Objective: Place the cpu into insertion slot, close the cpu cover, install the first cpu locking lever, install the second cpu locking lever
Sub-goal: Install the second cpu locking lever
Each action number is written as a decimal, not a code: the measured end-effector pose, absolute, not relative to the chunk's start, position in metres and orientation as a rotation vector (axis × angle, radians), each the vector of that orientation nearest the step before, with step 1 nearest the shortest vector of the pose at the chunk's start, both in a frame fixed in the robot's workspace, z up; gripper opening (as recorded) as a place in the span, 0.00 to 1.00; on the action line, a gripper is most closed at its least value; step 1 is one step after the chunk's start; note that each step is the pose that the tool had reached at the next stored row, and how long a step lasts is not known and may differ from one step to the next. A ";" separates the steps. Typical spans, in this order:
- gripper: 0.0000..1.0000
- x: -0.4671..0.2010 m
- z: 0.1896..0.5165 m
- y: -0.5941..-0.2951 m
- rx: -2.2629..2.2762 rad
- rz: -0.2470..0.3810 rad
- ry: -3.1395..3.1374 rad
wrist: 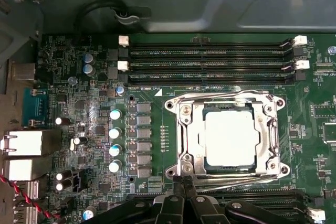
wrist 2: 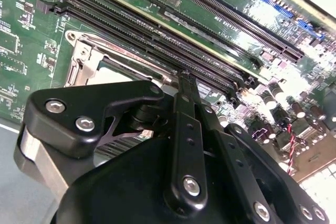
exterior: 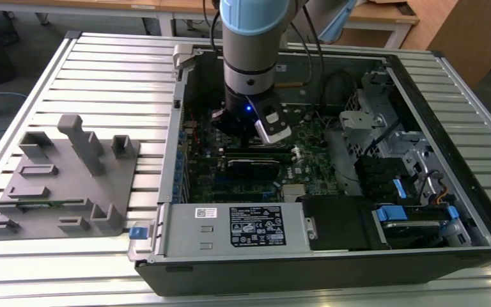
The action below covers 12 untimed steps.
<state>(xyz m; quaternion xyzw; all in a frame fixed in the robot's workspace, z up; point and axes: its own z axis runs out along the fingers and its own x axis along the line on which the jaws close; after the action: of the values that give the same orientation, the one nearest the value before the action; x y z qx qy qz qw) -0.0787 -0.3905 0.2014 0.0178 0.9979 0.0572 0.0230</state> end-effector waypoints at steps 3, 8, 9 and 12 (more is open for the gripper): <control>0.10 -0.079 0.201 -0.391 0.055 0.177 3.090; 0.10 -0.079 0.201 -0.393 0.055 0.178 3.090; 0.10 -0.079 0.201 -0.393 0.055 0.178 3.090; 0.10 -0.079 0.201 -0.394 0.055 0.178 3.090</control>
<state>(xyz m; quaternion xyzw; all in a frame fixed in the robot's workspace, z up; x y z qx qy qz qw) -0.0787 -0.3937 0.2013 0.0178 0.9979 0.0575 0.0230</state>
